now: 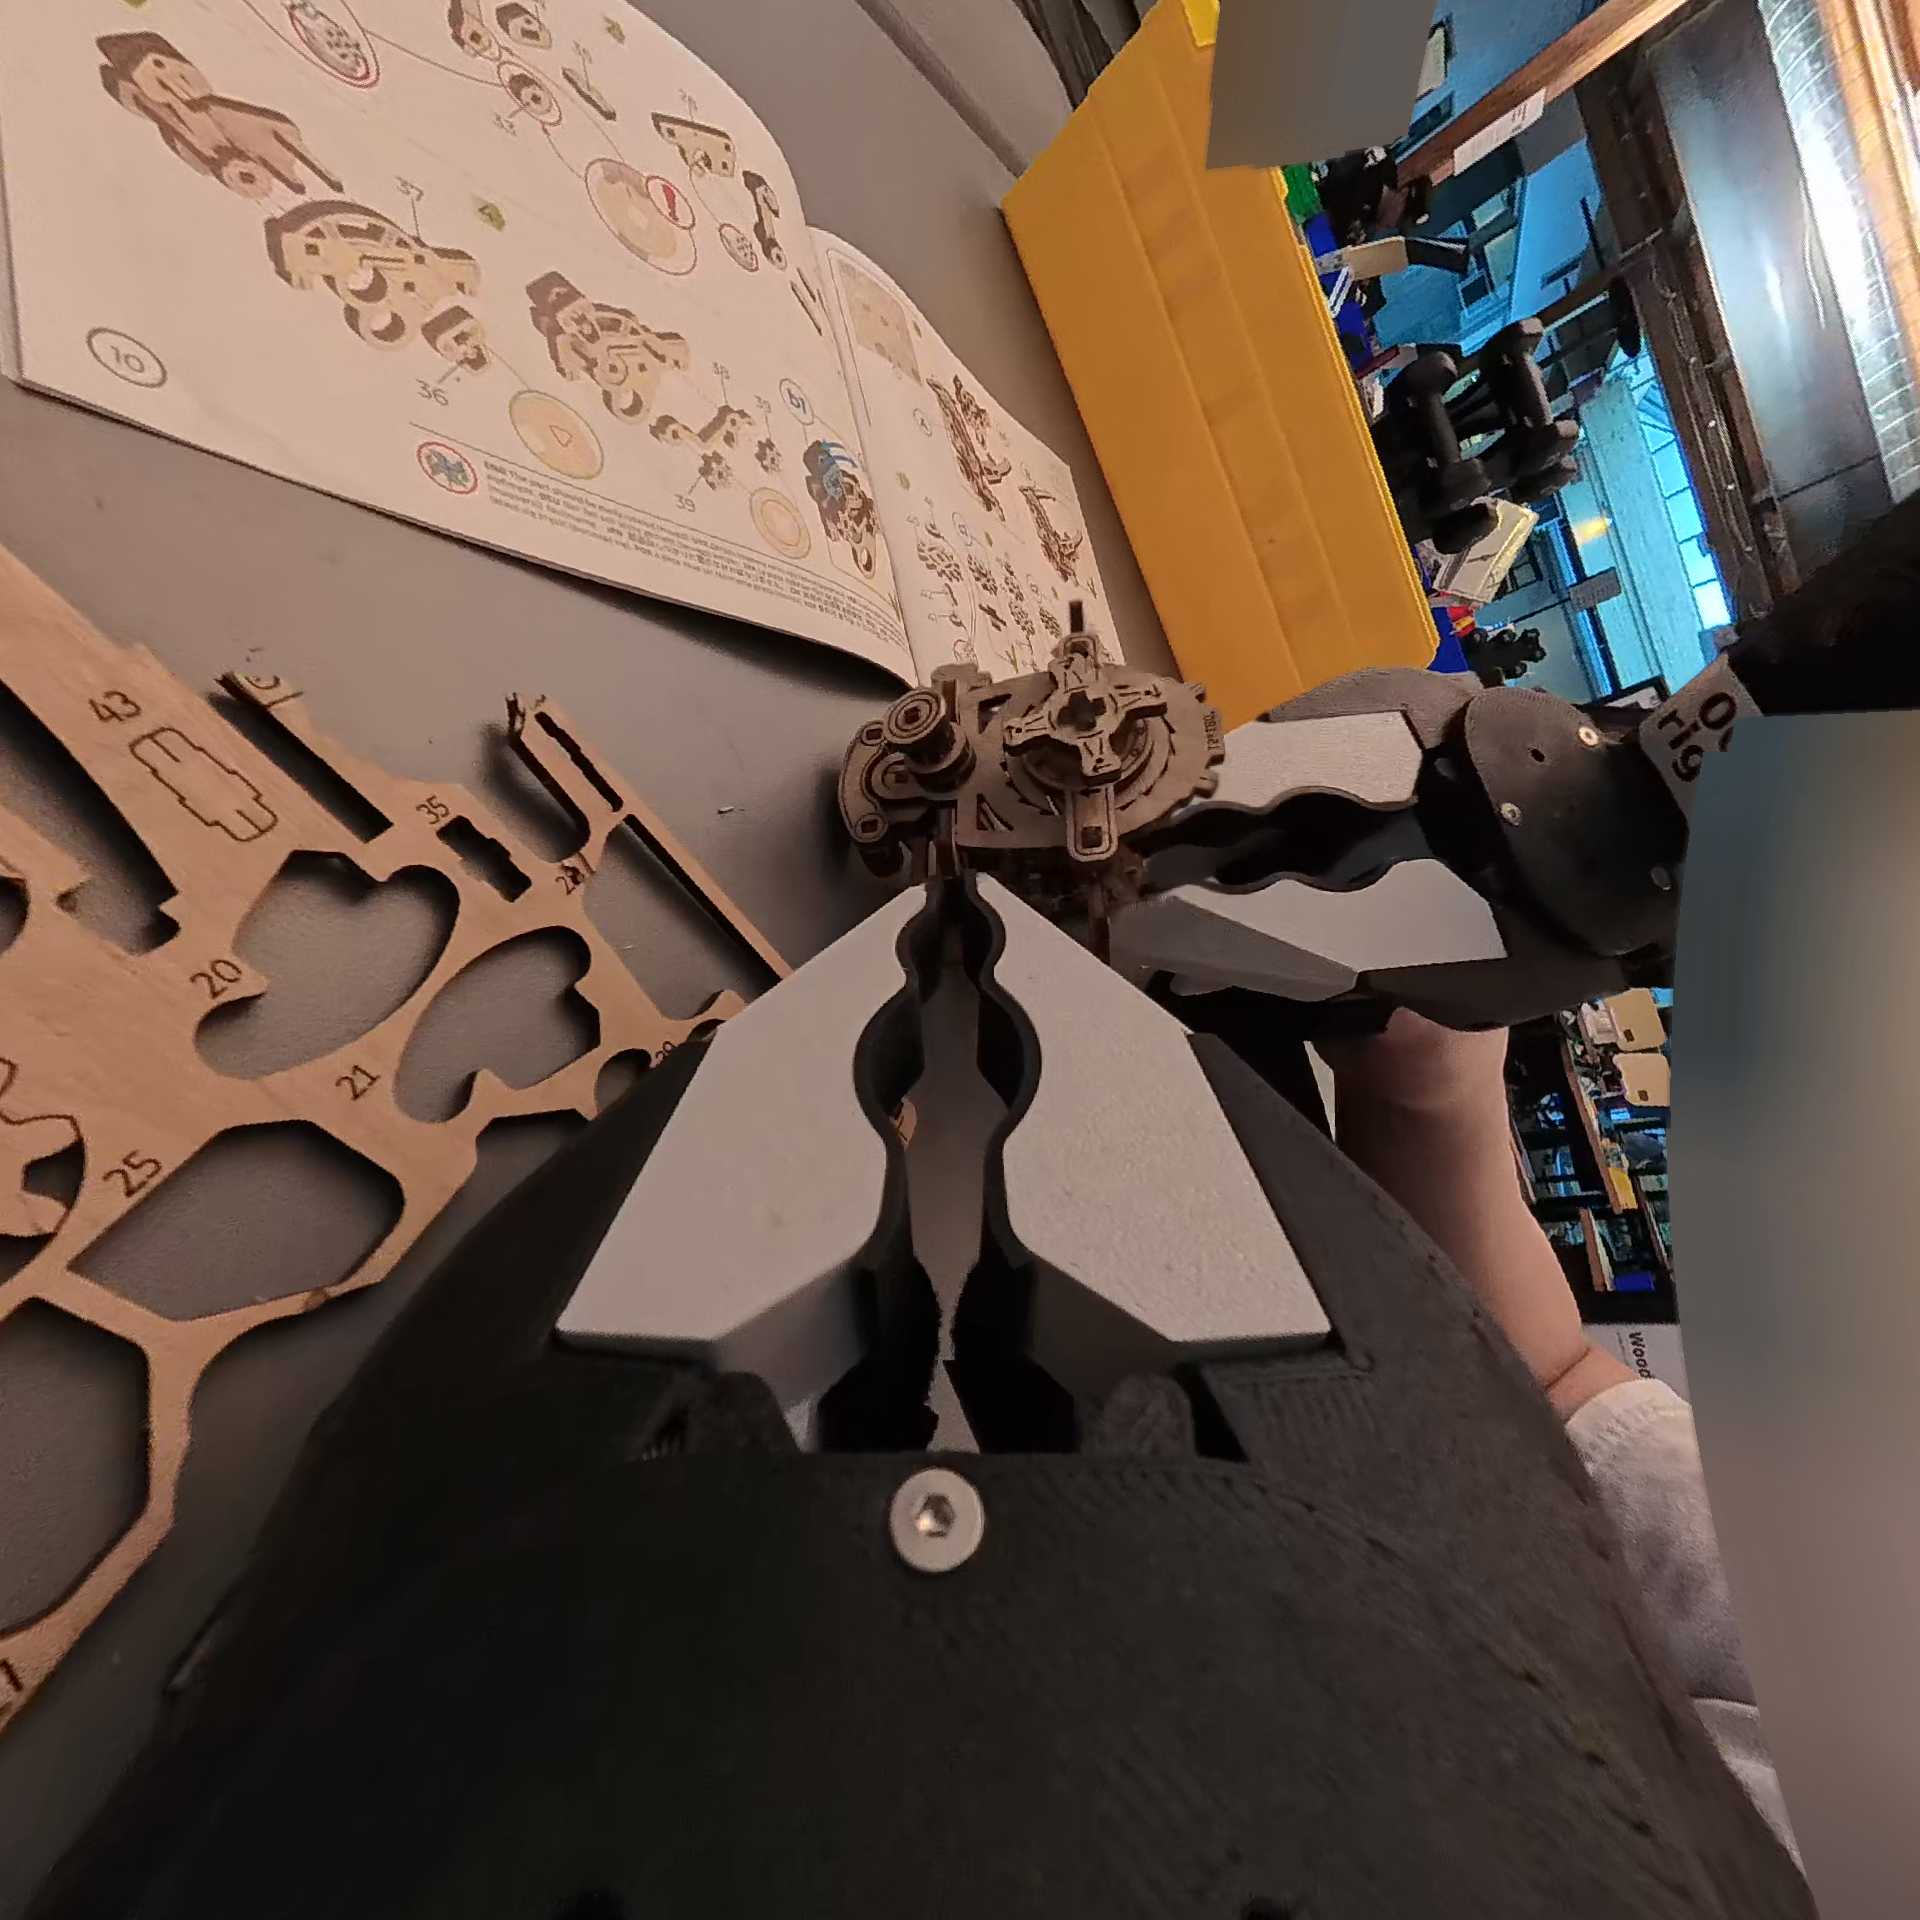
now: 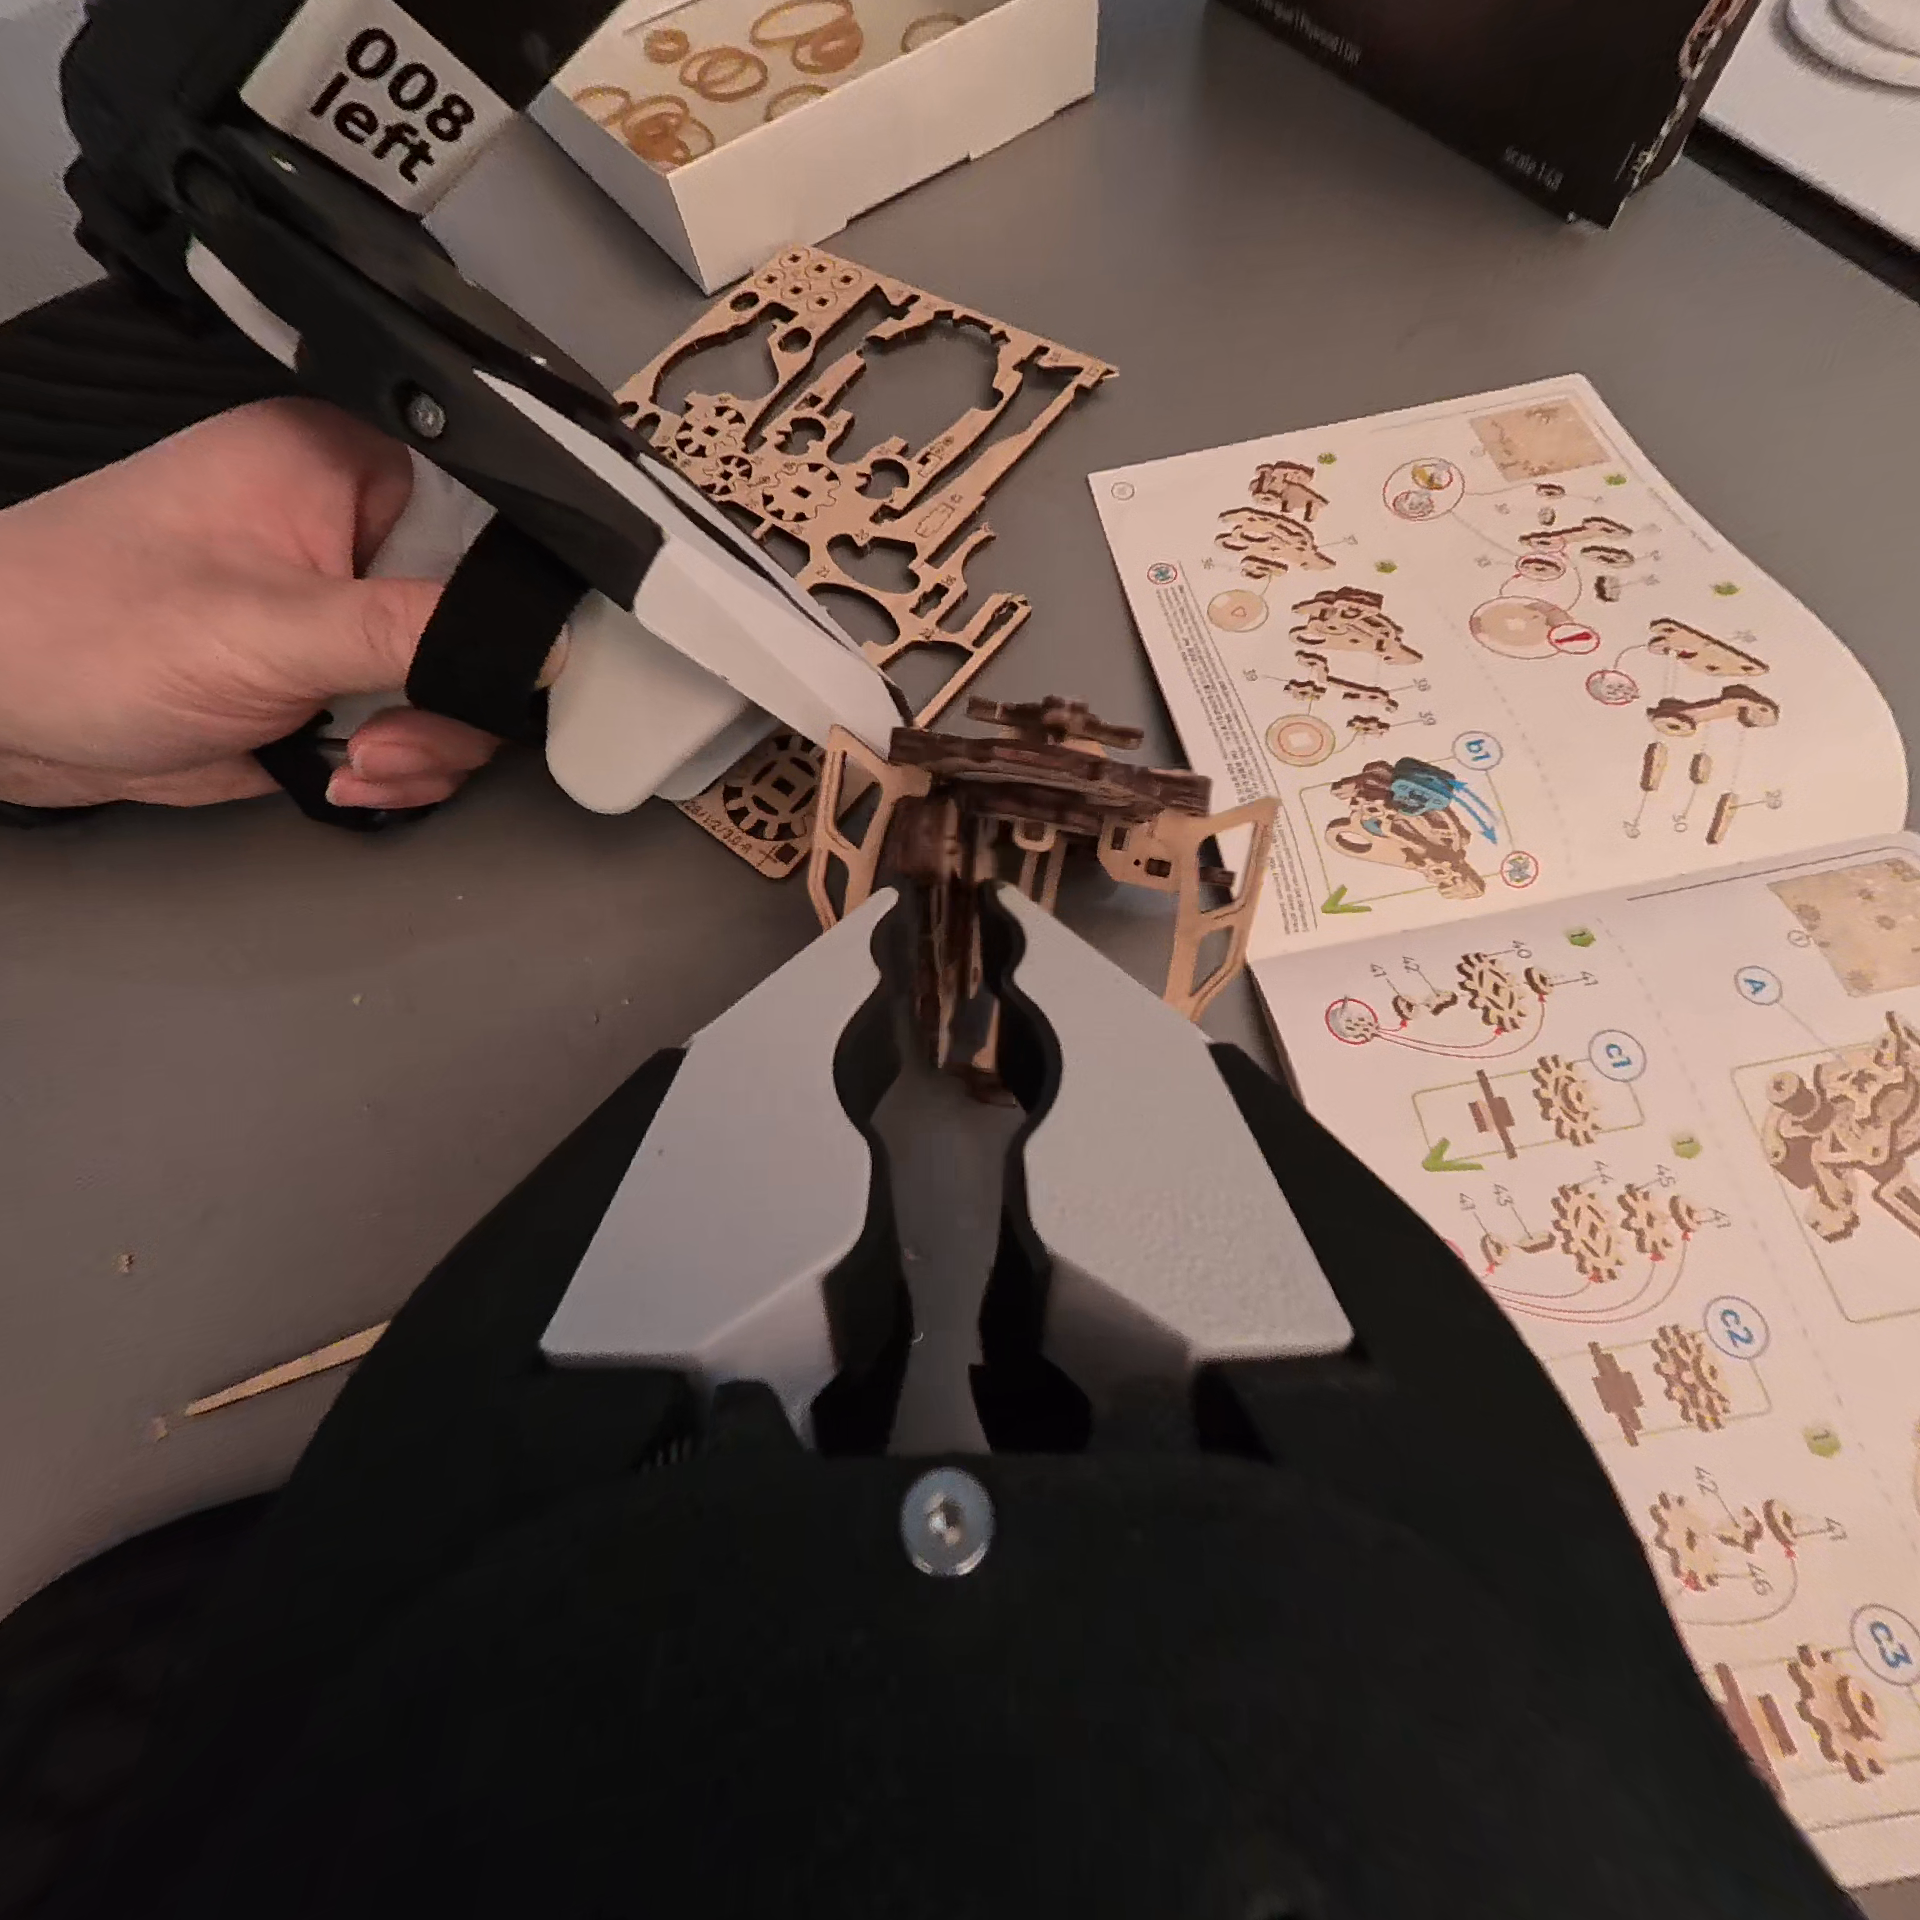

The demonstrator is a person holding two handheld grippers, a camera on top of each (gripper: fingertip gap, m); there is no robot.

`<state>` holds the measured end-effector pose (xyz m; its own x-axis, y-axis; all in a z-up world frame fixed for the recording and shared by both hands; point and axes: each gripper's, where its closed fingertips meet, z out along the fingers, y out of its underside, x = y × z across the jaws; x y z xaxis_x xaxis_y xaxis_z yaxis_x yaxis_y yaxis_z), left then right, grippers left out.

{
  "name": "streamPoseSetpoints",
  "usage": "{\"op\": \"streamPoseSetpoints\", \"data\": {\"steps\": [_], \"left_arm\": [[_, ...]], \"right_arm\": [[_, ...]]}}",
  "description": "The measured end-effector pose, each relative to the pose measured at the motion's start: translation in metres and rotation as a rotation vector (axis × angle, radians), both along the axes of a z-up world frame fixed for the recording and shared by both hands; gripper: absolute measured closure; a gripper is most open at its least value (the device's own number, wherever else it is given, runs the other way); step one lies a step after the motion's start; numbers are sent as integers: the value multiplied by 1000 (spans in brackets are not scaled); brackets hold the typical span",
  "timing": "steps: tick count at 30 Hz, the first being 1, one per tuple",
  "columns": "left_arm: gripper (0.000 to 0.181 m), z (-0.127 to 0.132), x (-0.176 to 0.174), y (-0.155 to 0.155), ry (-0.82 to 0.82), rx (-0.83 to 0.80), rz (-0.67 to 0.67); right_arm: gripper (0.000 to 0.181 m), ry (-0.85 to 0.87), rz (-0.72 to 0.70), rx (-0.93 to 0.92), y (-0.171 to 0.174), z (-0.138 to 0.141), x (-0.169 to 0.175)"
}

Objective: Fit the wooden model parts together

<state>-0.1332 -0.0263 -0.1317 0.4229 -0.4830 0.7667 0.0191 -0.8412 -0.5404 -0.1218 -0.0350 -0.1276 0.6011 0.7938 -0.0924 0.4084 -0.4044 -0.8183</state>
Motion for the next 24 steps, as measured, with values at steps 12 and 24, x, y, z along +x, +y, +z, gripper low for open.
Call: {"op": "streamPoseSetpoints", "data": {"steps": [12,24], "left_arm": [[181,4,3,0,-17,0,-2],[181,5,3,1,-48,-26,5]], "right_arm": [[173,118,-83,-220,-4,3,3],[173,230,-115,-354,-2,3,3]]}}
